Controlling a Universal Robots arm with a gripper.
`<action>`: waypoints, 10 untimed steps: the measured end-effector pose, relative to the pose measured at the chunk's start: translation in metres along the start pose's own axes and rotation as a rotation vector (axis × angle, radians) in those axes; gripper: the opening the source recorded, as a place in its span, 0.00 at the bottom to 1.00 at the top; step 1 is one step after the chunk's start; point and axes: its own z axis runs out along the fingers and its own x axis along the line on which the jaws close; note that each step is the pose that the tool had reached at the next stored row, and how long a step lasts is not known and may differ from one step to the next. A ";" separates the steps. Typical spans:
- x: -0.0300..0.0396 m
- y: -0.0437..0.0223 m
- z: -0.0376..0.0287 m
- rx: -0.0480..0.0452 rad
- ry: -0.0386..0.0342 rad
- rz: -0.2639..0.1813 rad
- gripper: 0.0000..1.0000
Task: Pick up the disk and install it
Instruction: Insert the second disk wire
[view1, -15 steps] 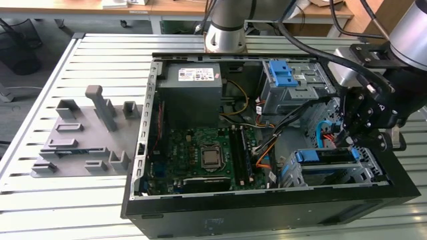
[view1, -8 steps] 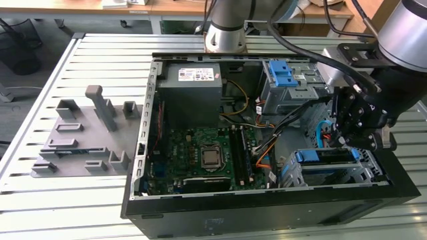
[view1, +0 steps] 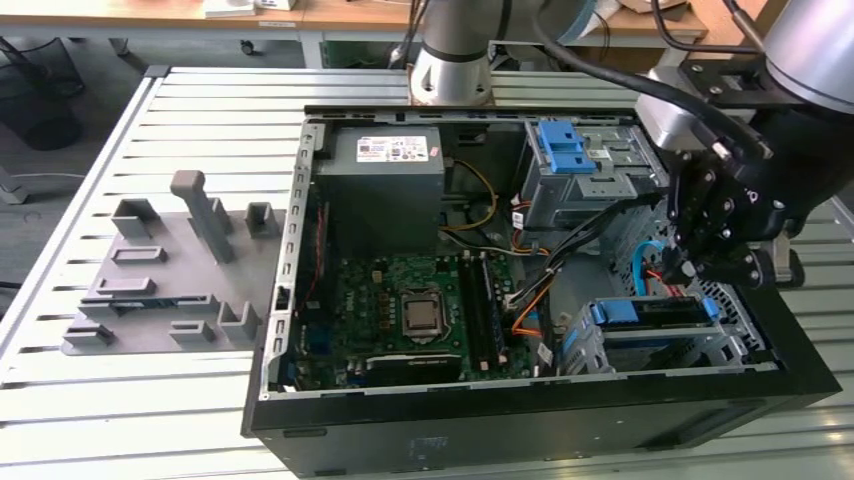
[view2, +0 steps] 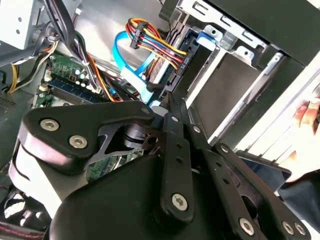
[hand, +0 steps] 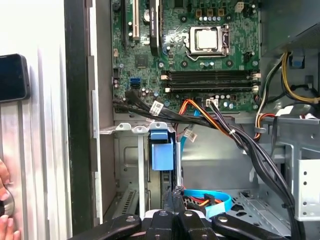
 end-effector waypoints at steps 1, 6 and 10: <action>-0.0002 0.0000 -0.0023 0.0002 0.0000 0.000 0.11; -0.0031 0.0000 -0.0120 0.0005 0.0000 0.000 0.11; -0.0080 0.0001 -0.0152 0.0005 0.0009 0.000 0.11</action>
